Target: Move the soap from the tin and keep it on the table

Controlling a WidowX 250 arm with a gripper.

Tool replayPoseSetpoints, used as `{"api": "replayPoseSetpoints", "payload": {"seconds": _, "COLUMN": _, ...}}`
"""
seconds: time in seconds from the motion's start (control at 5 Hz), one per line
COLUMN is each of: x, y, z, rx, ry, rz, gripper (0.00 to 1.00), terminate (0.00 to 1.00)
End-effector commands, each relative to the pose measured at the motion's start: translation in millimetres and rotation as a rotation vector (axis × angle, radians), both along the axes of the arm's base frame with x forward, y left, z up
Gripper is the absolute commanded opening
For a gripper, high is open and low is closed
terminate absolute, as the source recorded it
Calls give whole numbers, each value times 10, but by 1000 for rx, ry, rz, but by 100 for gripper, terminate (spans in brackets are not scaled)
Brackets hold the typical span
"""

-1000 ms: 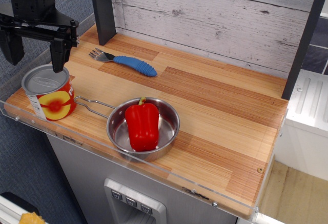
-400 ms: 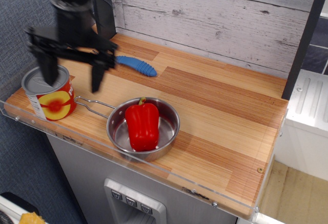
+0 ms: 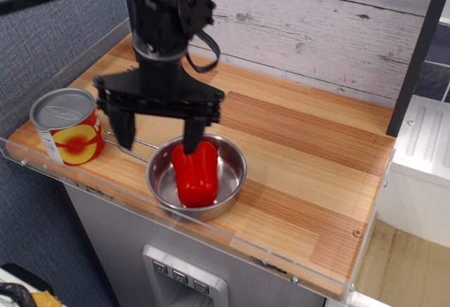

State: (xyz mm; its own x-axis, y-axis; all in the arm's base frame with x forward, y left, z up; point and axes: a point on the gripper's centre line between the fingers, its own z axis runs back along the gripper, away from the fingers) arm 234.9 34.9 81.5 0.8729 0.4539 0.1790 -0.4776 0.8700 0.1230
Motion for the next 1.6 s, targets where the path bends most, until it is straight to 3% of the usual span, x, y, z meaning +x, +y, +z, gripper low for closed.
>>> {"api": "replayPoseSetpoints", "payload": {"seconds": 0.0, "x": 116, "y": -139, "z": -11, "rx": -40, "ry": -109, "rz": 124, "gripper": 100, "terminate": 0}}
{"api": "replayPoseSetpoints", "payload": {"seconds": 0.4, "x": 121, "y": -117, "z": -141, "rx": -62, "ry": -91, "rz": 159, "gripper": 100, "terminate": 0}}
{"api": "replayPoseSetpoints", "payload": {"seconds": 0.8, "x": 157, "y": -121, "z": -247, "rx": -123, "ry": -130, "rz": 150, "gripper": 100, "terminate": 0}}
{"api": "replayPoseSetpoints", "payload": {"seconds": 1.0, "x": 188, "y": -131, "z": -310, "rx": -142, "ry": -118, "rz": 134, "gripper": 100, "terminate": 0}}
{"api": "replayPoseSetpoints", "payload": {"seconds": 1.4, "x": 195, "y": -142, "z": -353, "rx": -144, "ry": -115, "rz": 137, "gripper": 100, "terminate": 0}}
